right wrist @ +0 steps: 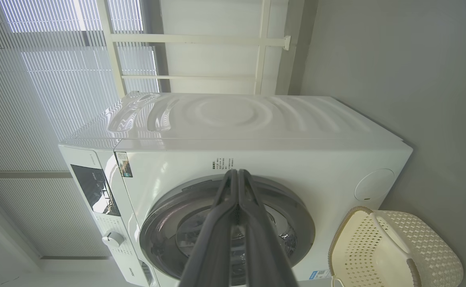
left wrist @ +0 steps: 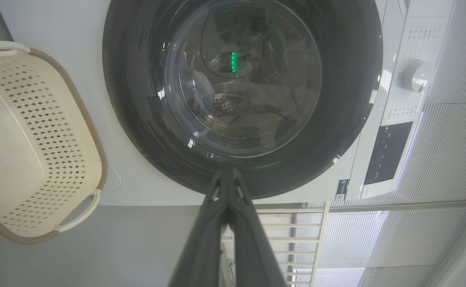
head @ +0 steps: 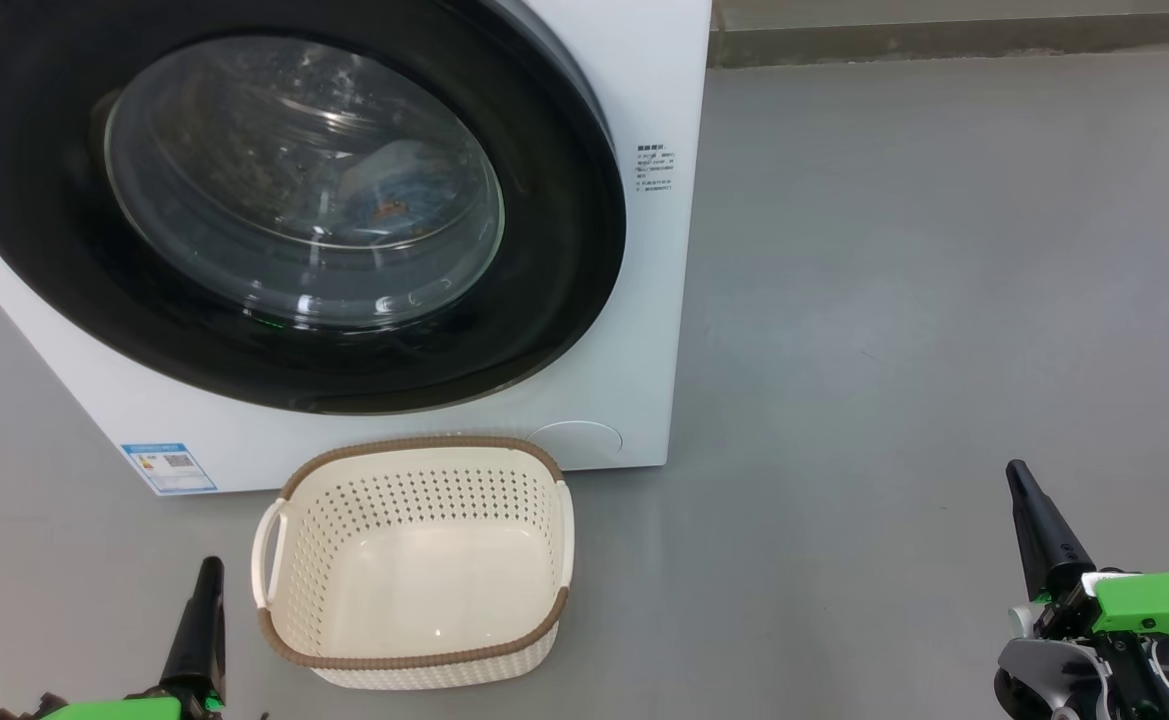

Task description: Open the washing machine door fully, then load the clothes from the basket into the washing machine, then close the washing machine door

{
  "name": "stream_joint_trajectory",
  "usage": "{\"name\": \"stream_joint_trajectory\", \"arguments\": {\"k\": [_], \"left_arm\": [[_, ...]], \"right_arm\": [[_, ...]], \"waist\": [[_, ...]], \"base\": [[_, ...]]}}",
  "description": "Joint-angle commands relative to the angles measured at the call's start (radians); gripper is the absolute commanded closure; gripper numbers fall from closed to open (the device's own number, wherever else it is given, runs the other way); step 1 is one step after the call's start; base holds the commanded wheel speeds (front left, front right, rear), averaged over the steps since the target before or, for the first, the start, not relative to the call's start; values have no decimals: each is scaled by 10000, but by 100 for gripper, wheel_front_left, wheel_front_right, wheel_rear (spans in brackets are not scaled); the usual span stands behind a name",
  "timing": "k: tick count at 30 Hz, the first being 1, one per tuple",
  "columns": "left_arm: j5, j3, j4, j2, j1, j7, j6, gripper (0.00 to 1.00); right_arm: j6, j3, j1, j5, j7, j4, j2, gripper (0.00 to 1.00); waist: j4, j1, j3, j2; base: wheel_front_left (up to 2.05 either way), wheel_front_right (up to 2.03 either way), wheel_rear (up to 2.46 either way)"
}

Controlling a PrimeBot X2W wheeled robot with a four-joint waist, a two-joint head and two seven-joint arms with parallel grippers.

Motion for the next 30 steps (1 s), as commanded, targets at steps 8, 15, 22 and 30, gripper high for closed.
{"name": "stream_joint_trajectory", "arguments": {"k": [8,15,22,30], "left_arm": [[-76,287,-156,92,-423,67,4,100],[-75,287,-156,92,-423,67,4,100],[-75,288,-156,92,-423,68,4,100],[-74,288,-156,91,-423,68,4,100]], "right_arm": [[17,175,-111,-50,97,-297,-62,100],[17,167,-111,-57,104,-297,-56,100],[17,159,-112,-64,110,-297,-50,100],[17,151,-113,-70,116,-296,-45,100]], "waist": [[0,0,0,0],[0,0,0,0],[0,0,0,0],[0,0,0,0]], "base": [[0,0,0],[0,0,0],[0,0,0],[0,0,0]]}}
